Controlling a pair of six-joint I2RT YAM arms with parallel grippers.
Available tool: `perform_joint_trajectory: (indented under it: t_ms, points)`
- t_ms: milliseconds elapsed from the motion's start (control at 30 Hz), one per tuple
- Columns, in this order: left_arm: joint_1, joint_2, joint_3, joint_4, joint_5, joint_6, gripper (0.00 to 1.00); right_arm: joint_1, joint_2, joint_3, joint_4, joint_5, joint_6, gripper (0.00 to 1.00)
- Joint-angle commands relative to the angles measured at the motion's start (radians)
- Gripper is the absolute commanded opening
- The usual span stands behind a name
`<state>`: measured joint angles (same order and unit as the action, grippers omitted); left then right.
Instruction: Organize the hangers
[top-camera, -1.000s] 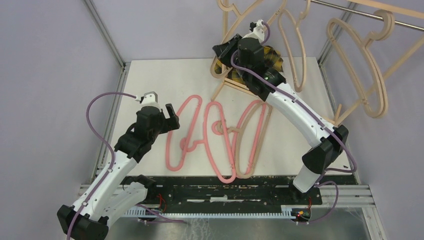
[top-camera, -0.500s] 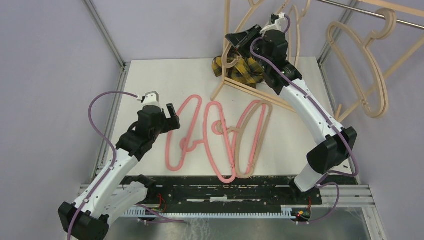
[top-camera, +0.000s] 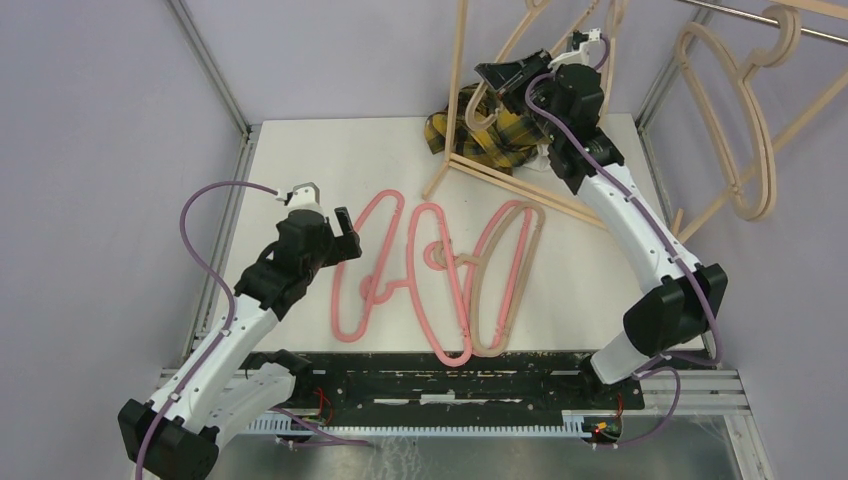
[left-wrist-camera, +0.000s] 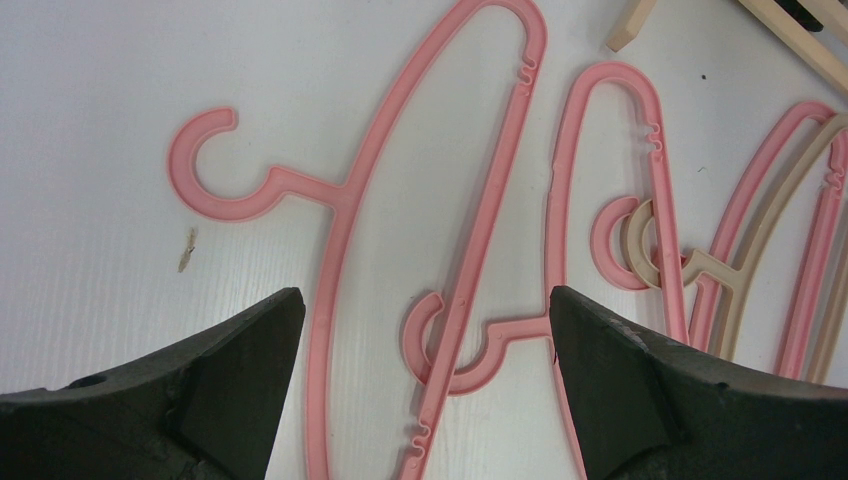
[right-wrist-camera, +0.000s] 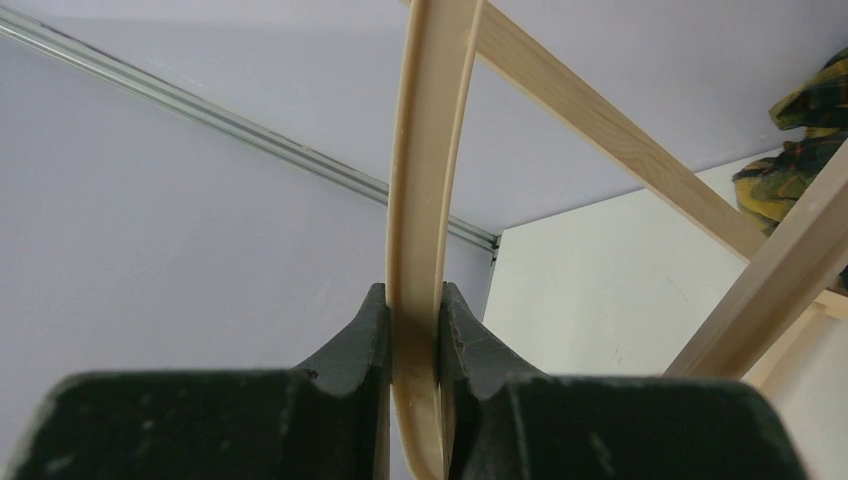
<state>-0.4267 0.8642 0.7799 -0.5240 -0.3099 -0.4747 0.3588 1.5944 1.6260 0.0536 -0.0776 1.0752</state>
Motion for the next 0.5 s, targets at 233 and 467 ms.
perform_joint_trajectory:
  t_ms: [233,467]
  points:
    - [0.004,0.003,-0.001,0.042,0.004,0.003,0.99,-0.014,-0.155,-0.044,-0.188,0.206,-0.109,0.01]
    - [0.005,0.001,-0.003,0.043,0.008,0.002,0.99,-0.015,-0.217,-0.088,-0.255,0.302,-0.137,0.01]
